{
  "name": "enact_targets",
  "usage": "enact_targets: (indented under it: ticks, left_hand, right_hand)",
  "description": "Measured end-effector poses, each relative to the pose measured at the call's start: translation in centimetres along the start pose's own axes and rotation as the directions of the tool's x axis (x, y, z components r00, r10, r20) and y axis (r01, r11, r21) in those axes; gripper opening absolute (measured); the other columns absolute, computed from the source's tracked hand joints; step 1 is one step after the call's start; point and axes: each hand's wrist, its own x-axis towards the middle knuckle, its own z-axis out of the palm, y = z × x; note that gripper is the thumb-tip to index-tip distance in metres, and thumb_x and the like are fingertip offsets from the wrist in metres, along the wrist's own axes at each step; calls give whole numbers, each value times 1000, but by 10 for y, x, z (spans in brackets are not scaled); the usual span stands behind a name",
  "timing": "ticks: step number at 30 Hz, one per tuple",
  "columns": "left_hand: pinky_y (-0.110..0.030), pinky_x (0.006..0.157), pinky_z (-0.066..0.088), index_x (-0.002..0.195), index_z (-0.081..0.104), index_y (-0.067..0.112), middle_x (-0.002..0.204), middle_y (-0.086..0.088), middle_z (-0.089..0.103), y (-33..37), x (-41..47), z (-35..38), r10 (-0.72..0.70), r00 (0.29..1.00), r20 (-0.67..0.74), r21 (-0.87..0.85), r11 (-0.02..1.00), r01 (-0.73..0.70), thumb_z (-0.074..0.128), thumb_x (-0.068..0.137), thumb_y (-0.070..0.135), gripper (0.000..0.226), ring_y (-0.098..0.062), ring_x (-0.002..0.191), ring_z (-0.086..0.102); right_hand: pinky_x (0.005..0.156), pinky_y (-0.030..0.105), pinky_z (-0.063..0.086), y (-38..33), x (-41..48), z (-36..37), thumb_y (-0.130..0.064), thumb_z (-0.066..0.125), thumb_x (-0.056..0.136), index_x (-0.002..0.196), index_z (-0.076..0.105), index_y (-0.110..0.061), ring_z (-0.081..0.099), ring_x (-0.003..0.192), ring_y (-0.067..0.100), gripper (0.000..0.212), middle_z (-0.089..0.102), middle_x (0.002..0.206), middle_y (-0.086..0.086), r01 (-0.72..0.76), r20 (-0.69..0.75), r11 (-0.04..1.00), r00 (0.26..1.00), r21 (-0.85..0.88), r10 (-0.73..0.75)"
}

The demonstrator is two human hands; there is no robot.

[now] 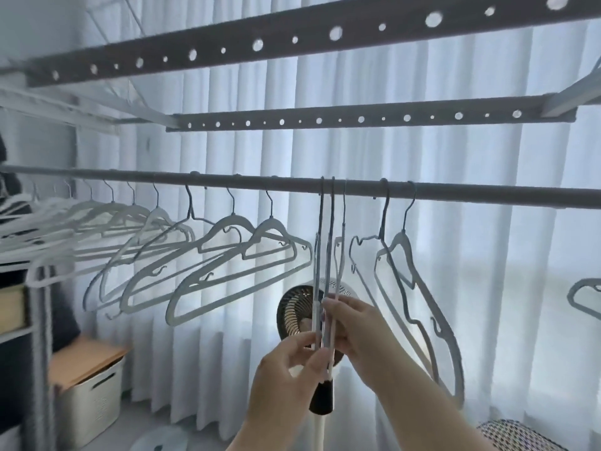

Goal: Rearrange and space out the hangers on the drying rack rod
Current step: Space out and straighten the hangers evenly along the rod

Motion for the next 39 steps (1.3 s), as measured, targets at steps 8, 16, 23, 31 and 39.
enact_targets:
  ticks: [8,16,23,31,39]
  left_hand:
    - [-8,62,46,70,62,27,45,14,65,6,2,-1,-30,999,-14,-33,999,30,60,84,6,25,7,47,60]
    - [-7,60,47,64,64,27,45,12,67,-3,8,-17,-39,997,-63,-39,999,37,63,81,4,29,6,46,61]
    - [-1,54,46,60,64,25,43,10,66,-5,8,-24,-42,995,-93,-113,993,31,64,79,0,32,5,44,61]
    - [-7,61,46,83,64,23,55,13,70,-3,13,-25,-48,997,-58,88,995,53,63,82,14,9,1,58,64]
    - [-22,53,51,139,15,30,77,0,59,51,60,-14,-140,964,225,298,952,69,47,87,22,62,-15,50,60]
  right_hand:
    - [36,20,31,-2,1,-11,0,45,86,64,51,-8,36,35,13,25,41,41,1,12,-122,1000,992,-26,-15]
    - [29,12,26,-4,-11,-17,4,44,88,85,59,-11,28,26,4,21,32,37,-4,39,-237,992,972,118,-10]
    - [29,12,27,-5,-24,-25,6,42,88,86,57,-8,29,25,5,21,34,35,-5,78,-303,992,952,100,-44]
    - [26,15,26,-9,-32,-30,7,40,88,82,56,-10,29,25,4,24,35,31,-6,66,-325,995,945,80,-37]
    - [27,16,29,-8,-26,-26,4,42,88,86,56,-12,33,23,3,22,36,48,2,24,-303,999,953,22,-17]
